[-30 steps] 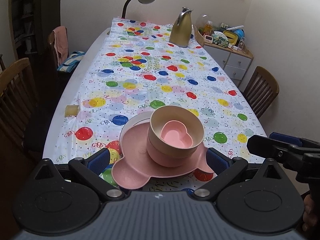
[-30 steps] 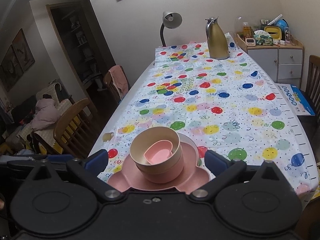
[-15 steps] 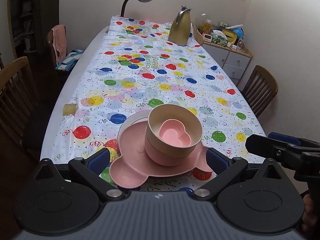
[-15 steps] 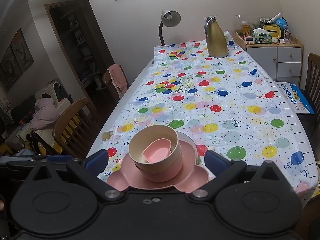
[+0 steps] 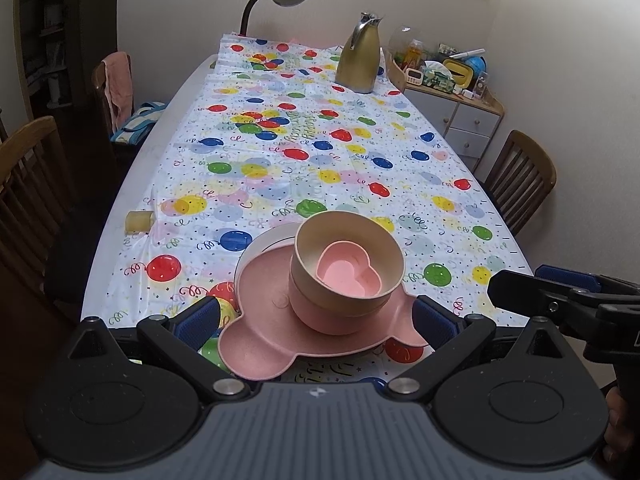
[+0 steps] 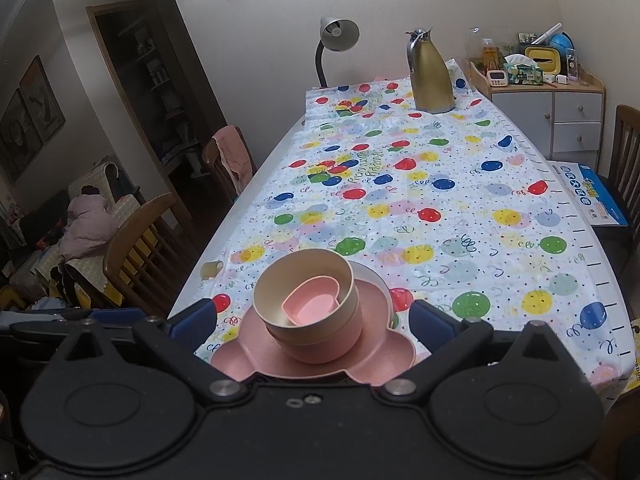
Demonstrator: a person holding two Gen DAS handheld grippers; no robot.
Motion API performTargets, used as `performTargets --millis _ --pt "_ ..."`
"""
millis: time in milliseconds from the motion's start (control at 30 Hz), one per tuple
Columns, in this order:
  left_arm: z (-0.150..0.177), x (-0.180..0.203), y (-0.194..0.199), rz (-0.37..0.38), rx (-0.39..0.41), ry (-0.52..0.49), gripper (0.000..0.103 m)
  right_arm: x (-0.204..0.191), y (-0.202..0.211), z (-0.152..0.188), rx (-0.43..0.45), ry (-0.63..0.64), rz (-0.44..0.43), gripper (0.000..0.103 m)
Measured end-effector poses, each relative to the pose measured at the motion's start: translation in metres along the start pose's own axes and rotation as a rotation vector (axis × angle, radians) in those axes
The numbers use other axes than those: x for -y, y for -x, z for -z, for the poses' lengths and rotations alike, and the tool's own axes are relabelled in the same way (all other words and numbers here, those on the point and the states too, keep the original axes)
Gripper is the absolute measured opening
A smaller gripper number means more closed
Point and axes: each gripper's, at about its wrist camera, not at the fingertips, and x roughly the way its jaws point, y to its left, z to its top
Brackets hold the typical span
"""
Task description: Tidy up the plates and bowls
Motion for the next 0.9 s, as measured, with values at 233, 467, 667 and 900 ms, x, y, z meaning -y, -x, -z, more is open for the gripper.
performTargets --millis 233,467,667,900 --pt "-0.0007 0.0002 0.0001 0.001 -0.001 -0.001 0.103 0.0013 -0.0008 0.0008 -0.003 -0.002 0.002 0.103" --pt "-0.0019 0.0008 -0.0005 0.001 -0.001 -0.005 0.103 0.003 -0.0025 0.0007 -0.008 -0.004 0.003 0.103" --pt "-0.002 0.0008 -0.0009 0.001 -0.001 -0.005 0.103 0.0034 -0.0025 0.0009 -0.008 -0.003 0.003 0.103" --pt "-0.0028 0.0007 -0.0016 0.001 -0.003 -0.007 0.103 0.0046 -0.0043 0.0006 -0.01 -0.004 0.005 0.103"
